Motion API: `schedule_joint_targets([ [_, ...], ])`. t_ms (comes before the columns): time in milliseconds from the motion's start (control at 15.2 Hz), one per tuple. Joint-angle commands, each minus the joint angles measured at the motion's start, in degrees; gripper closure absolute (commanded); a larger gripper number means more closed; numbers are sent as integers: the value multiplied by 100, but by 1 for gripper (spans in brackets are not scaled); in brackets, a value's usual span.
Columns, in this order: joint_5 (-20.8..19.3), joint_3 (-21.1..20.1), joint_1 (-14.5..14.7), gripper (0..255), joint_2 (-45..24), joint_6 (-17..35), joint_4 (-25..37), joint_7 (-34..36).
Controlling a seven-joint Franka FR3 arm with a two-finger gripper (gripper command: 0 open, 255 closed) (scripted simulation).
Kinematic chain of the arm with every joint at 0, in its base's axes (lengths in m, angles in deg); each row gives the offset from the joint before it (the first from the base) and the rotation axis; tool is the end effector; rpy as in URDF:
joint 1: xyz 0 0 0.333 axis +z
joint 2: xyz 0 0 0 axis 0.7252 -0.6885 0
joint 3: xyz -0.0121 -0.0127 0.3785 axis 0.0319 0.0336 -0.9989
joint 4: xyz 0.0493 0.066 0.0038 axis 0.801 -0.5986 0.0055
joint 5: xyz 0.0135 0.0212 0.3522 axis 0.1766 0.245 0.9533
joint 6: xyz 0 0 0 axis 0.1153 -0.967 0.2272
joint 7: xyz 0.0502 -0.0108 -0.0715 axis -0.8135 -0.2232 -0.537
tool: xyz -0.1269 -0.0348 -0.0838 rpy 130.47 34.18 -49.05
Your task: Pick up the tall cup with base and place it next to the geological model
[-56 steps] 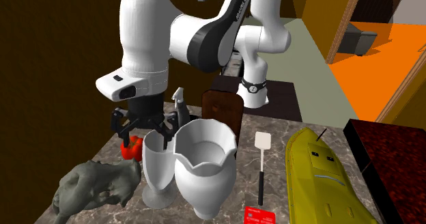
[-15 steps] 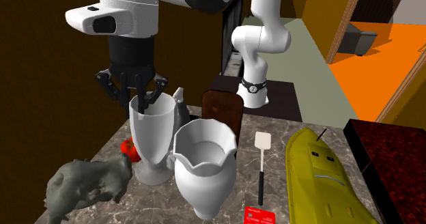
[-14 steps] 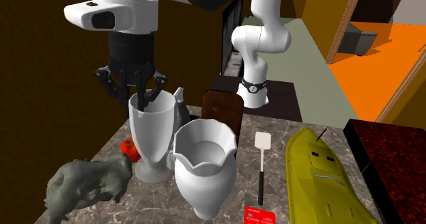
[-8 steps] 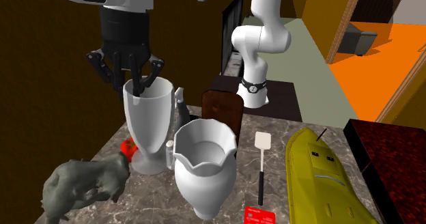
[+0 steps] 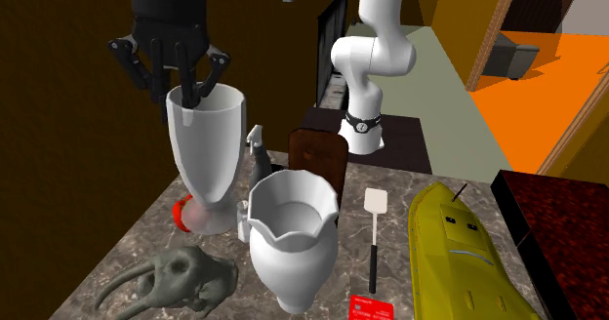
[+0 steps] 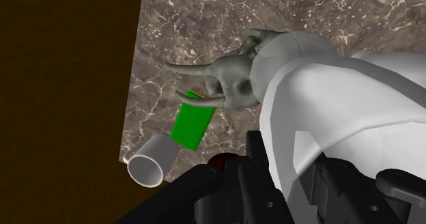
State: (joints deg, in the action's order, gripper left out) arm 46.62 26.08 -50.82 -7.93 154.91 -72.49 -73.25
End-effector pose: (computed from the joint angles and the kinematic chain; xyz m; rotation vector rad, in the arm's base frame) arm 0.5394 -0.2289 0.6059 2.9400 0.4526 0.2362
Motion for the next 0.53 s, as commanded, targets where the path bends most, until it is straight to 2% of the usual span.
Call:
schedule_joint_targets([
  [0,14,4,-7,255,-25,-173,201,-16],
  [462,67,17,-36,255,-149,-753,899,-65],
])
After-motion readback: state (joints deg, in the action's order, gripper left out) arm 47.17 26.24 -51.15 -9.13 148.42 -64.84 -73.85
